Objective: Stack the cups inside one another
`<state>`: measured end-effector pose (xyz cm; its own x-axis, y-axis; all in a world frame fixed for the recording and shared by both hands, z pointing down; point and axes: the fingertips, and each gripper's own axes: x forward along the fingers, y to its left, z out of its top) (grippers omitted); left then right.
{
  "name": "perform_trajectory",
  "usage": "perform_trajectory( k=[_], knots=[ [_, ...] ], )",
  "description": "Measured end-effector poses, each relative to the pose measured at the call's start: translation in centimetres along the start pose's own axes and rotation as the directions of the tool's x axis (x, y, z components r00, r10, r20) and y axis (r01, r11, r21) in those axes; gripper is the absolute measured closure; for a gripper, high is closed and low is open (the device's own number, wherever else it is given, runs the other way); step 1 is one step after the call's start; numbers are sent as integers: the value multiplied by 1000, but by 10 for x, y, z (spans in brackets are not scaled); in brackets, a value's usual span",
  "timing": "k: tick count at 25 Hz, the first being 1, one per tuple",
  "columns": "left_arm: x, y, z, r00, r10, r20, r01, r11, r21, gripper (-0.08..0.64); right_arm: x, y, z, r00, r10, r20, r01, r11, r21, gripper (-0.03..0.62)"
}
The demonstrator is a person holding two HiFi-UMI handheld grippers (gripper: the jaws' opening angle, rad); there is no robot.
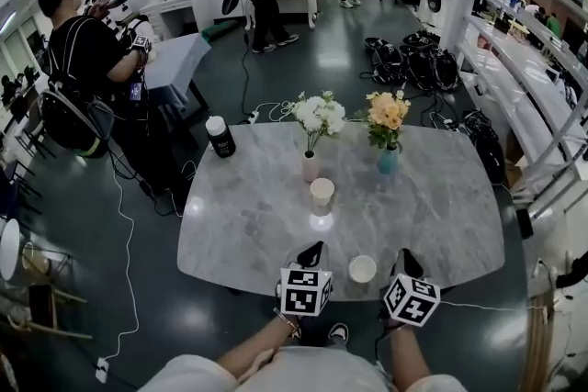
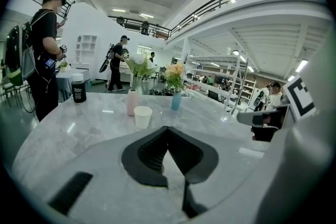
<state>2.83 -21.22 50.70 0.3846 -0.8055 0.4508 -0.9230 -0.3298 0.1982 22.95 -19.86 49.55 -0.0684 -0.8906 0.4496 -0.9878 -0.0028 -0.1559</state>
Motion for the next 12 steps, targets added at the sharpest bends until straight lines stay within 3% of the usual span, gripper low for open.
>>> perform_trajectory(
  k=[12],
  knots=[
    [-12,26,-8,1000,18,-4,-19,999,-32,565,2,47,6,997,77,-3,-77,996,36,577]
  ],
)
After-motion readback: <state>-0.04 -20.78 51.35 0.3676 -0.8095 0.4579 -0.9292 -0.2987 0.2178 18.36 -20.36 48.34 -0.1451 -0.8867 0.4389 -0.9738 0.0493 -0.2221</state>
